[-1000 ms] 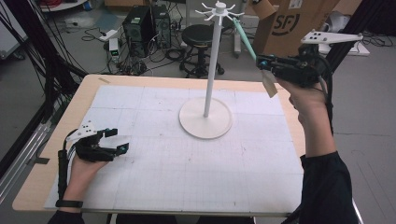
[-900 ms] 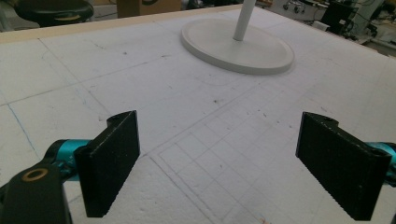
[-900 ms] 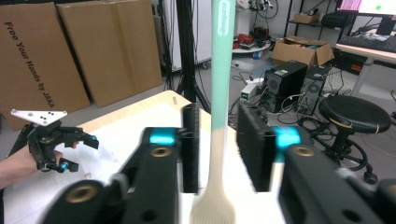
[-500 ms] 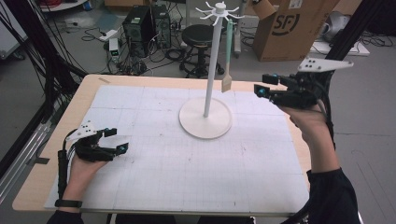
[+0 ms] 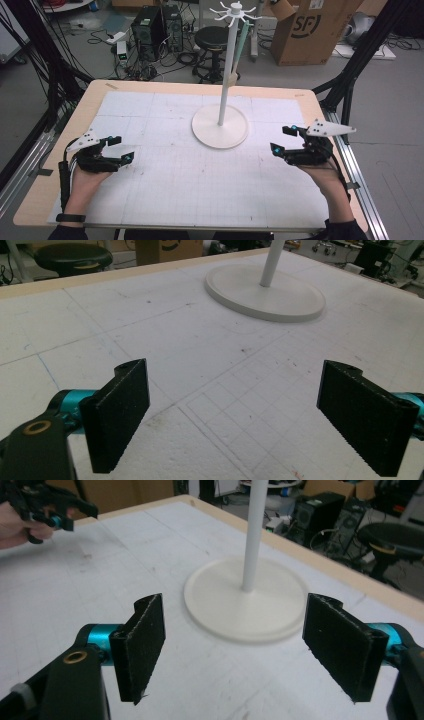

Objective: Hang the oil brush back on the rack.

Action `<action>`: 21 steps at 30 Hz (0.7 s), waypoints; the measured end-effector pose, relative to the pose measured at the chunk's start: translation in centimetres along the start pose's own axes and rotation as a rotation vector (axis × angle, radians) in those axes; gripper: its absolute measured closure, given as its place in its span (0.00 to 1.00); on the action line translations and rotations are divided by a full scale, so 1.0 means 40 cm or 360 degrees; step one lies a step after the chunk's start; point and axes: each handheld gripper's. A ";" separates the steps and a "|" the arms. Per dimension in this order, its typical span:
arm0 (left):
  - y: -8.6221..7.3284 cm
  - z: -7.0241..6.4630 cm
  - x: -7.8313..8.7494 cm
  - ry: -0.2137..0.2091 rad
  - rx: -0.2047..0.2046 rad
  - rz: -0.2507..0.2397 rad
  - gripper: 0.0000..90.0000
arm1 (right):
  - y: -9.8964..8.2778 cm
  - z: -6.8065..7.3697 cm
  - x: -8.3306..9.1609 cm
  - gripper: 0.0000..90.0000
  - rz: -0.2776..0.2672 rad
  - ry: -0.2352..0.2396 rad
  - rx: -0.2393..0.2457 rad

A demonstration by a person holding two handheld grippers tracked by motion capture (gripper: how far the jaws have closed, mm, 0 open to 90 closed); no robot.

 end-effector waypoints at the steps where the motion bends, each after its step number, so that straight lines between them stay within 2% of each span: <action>1: 0.000 0.000 0.000 0.0003 -0.0004 0.0005 0.16 | -0.025 0.002 -0.003 0.27 -0.0013 0.0002 -0.0039; 6: -0.005 -0.001 -0.001 0.0025 0.0007 -0.0010 0.16 | -0.106 0.007 -0.020 0.26 -0.0058 -0.0024 -0.0166; 7: -0.006 -0.002 -0.002 0.0030 0.0003 -0.0014 0.16 | -0.133 0.006 -0.031 0.26 -0.0083 -0.0040 -0.0219; 9: -0.009 -0.005 -0.004 0.0048 0.0001 -0.0028 0.16 | -0.142 0.005 -0.035 0.26 -0.0089 -0.0045 -0.0238; 12: -0.012 -0.007 -0.006 0.0074 -0.0010 -0.0030 0.16 | -0.178 -0.001 -0.055 0.26 -0.0098 -0.0065 -0.0326; 15: -0.018 -0.007 -0.008 0.0091 -0.0004 -0.0044 0.16 | -0.199 -0.010 -0.071 0.26 -0.0076 -0.0086 -0.0372; 19: -0.025 -0.006 -0.013 0.0115 0.0000 -0.0049 0.15 | -0.217 -0.018 -0.082 0.26 -0.0082 -0.0105 -0.0390; 21: -0.027 -0.007 -0.016 0.0119 0.0003 -0.0048 0.15 | -0.223 -0.024 -0.088 0.26 -0.0056 -0.0100 -0.0409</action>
Point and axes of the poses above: each handheld gripper's, and its own axes: x roughly backward along the jaws, y roughly out of its top, z roughly to its left, and after that the axes turned 14 degrees about z, right-handed
